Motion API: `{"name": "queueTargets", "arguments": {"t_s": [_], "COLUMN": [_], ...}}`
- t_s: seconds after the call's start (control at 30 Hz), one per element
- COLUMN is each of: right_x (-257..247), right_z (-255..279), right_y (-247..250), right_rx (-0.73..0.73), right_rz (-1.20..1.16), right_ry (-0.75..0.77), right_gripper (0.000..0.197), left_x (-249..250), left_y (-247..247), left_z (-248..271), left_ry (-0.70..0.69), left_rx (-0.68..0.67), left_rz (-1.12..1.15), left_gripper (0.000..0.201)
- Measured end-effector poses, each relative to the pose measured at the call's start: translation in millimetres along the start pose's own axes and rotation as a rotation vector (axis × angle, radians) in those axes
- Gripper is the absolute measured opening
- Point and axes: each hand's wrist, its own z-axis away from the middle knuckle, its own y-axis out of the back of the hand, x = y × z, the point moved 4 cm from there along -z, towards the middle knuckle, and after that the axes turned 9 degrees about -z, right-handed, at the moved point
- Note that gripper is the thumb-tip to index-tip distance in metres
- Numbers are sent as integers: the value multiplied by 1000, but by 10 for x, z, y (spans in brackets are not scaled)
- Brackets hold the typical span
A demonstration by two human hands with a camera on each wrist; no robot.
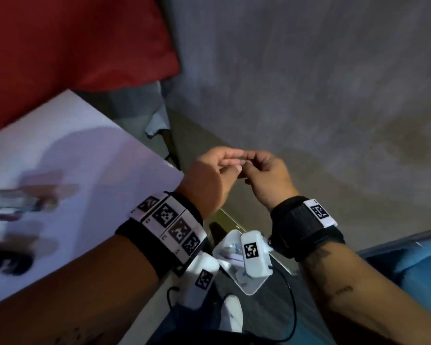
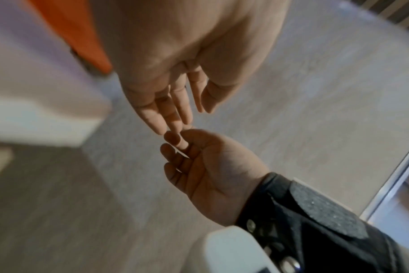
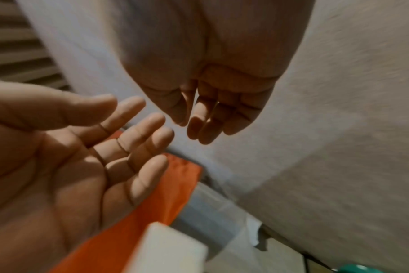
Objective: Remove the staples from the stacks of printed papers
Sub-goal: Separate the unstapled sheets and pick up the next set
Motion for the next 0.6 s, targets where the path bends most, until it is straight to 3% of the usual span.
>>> {"name": "queueTargets", "arguments": {"t_s": [0.27,0.6], "right_x": [-707,-733], "right_z": [273,1157], "right_y": [-1438,-3285], "right_rx": [-283,-677], "right_rz": [2,111], "right_ry": [139,171], "right_gripper": [17,15], "left_x": [123,-646], "left_y": [1583,2943], "left_z": [713,2005], "left_ry": [13,222], "left_rx": [377,710], "left_rz": [-111,-143], "left_gripper": [22,12]}}
